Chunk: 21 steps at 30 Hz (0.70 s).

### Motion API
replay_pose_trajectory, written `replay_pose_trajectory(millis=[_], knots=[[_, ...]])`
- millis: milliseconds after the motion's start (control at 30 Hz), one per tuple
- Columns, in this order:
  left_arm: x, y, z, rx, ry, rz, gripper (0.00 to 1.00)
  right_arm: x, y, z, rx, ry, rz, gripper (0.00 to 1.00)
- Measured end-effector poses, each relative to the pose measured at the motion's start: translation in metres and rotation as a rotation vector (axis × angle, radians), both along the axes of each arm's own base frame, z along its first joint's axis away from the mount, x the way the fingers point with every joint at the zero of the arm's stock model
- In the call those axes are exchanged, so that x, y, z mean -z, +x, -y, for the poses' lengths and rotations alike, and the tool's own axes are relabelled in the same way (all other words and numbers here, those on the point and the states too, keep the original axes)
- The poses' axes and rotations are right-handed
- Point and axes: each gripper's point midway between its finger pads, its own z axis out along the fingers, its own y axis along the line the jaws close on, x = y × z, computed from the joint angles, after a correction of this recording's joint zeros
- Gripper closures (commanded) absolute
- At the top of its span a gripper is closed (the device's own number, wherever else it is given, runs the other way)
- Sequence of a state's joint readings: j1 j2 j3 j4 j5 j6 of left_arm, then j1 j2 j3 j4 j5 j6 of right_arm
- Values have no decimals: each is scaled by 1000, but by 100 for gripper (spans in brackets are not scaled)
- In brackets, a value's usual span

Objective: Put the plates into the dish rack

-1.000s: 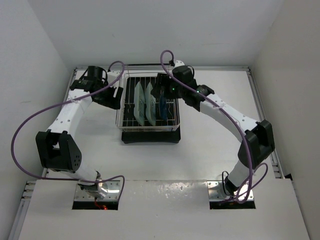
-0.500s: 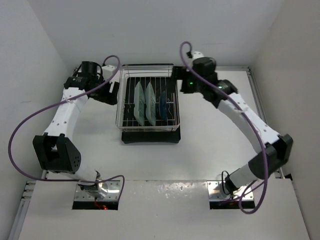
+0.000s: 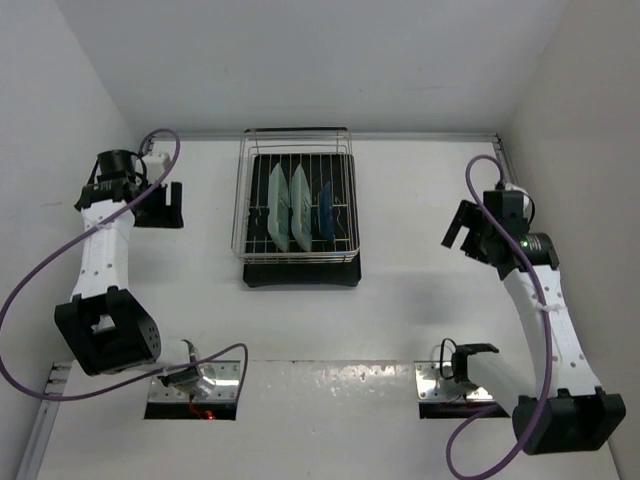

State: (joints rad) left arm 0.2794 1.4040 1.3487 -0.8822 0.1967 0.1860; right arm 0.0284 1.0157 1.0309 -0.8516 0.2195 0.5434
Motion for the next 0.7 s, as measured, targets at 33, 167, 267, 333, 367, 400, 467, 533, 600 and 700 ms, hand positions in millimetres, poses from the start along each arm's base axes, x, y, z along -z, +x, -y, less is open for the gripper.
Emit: replay_pose_trajectory(millis=[33, 167, 267, 333, 367, 400, 467, 533, 600, 700], knots=[[8, -8, -3, -15, 1, -18, 21, 9, -8, 2, 14, -5, -20, 0], [36, -38, -5, -36, 8, -89, 20, 25, -32, 8, 43, -18, -41, 0], [40, -46, -3, -40, 11, -95, 20, 16, -34, 9, 48, -19, 6, 0], [37, -46, -4, -43, 18, -78, 20, 10, -33, 9, 49, -15, 42, 0], [35, -45, -4, -43, 21, -67, 20, 8, -33, 8, 48, -13, 53, 0], [32, -44, -4, -43, 24, -55, 20, 7, -34, 8, 49, -10, 64, 0], [29, -43, -4, -43, 27, -38, 20, 6, -34, 7, 46, -3, 76, 0], [27, -42, -4, -42, 28, -30, 20, 6, -34, 5, 42, 6, 85, 0], [26, -42, -3, -42, 24, -24, 20, 6, -35, 3, 35, 14, 92, 0], [25, -41, -2, -39, 19, -20, 20, 5, -37, 3, 32, 18, 101, 0]])
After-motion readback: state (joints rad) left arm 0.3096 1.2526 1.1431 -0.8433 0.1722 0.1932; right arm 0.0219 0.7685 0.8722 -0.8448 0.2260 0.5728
